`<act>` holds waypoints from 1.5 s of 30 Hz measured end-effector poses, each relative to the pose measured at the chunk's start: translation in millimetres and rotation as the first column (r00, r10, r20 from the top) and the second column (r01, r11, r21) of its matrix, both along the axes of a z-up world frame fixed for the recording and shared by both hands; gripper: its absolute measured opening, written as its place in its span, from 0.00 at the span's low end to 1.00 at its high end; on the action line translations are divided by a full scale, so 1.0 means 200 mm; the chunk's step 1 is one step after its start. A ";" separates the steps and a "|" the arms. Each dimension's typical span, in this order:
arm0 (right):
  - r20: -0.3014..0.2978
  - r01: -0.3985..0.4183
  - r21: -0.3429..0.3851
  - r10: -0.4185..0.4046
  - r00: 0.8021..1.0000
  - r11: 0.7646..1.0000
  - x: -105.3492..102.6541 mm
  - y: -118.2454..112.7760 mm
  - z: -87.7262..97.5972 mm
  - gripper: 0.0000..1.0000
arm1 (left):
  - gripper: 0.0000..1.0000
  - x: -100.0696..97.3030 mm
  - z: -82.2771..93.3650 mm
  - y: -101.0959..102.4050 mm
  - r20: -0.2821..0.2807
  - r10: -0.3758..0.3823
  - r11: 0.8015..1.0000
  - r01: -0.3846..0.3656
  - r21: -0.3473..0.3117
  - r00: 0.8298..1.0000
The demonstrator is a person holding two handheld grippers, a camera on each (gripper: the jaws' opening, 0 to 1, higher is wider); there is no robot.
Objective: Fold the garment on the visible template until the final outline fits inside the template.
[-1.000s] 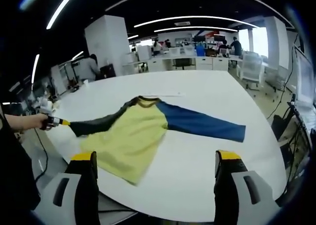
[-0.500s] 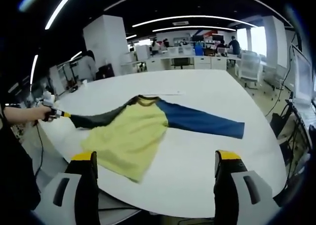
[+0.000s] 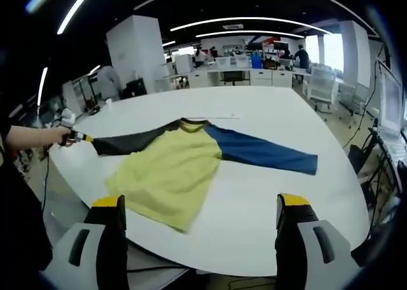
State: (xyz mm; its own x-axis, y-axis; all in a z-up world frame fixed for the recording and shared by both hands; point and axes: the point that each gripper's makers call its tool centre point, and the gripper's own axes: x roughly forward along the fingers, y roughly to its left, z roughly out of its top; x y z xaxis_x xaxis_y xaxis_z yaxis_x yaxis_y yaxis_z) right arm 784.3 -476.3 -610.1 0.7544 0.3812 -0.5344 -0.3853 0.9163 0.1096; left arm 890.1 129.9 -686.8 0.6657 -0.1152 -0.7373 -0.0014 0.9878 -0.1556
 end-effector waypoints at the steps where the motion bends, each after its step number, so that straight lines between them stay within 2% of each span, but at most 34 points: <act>1: 0.000 0.001 -0.001 -0.001 1.000 1.000 0.00 0.00 0.00 0.98 | 0.00 0.01 0.00 0.01 -0.001 0.003 1.000 -0.003 0.000 1.000; 13: -0.011 0.006 -0.014 -0.006 1.000 1.000 0.00 0.06 -0.01 0.97 | 0.00 0.10 -0.04 0.14 -0.035 -0.022 0.999 0.023 0.040 0.999; 25: -0.024 0.008 -0.014 -0.008 1.000 1.000 0.02 0.08 -0.03 0.97 | 0.00 0.22 -0.15 0.35 -0.042 0.048 0.999 -0.047 0.026 0.998; 35: -0.035 0.004 -0.020 -0.005 0.999 1.000 0.07 0.08 -0.04 0.97 | 0.00 0.25 -0.23 0.42 -0.073 0.103 0.995 -0.101 0.026 0.992; 45: -0.048 0.002 -0.026 -0.003 0.999 1.000 0.10 0.09 -0.06 0.97 | 0.00 0.25 -0.30 0.44 -0.127 0.107 0.993 -0.099 0.069 0.986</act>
State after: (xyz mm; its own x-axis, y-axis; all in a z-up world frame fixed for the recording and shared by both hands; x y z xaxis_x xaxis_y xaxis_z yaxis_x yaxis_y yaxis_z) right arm 803.5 -459.3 -622.8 0.7286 0.3650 -0.5796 -0.3778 0.9200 0.1044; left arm 939.6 218.7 -746.5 0.5694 -0.0025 -0.8221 -0.1197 0.9891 -0.0859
